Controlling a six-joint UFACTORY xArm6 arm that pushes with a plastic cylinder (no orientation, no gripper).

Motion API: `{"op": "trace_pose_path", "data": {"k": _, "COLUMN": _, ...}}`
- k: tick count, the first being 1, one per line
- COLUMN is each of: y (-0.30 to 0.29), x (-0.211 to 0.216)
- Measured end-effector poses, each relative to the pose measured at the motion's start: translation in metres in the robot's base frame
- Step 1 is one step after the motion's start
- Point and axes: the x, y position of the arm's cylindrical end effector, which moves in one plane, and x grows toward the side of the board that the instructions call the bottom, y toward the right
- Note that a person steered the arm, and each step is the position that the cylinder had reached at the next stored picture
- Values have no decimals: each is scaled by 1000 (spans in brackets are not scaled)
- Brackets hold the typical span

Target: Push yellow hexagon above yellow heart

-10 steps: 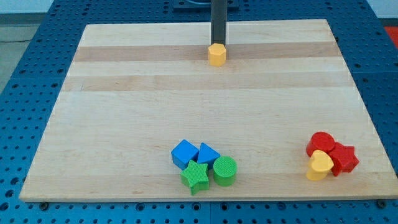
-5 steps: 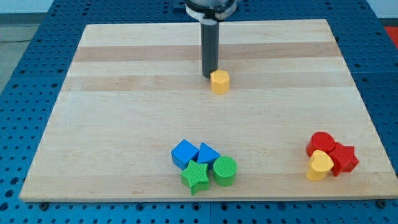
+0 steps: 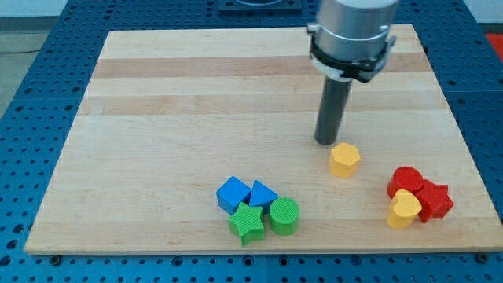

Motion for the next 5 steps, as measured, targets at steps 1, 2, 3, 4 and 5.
{"op": "trace_pose_path", "data": {"k": 1, "y": -6, "x": 21}}
{"op": "trace_pose_path", "data": {"k": 2, "y": 6, "x": 33}}
{"op": "trace_pose_path", "data": {"k": 3, "y": 23, "x": 42}}
{"op": "trace_pose_path", "data": {"k": 4, "y": 38, "x": 51}}
{"op": "trace_pose_path", "data": {"k": 5, "y": 54, "x": 59}}
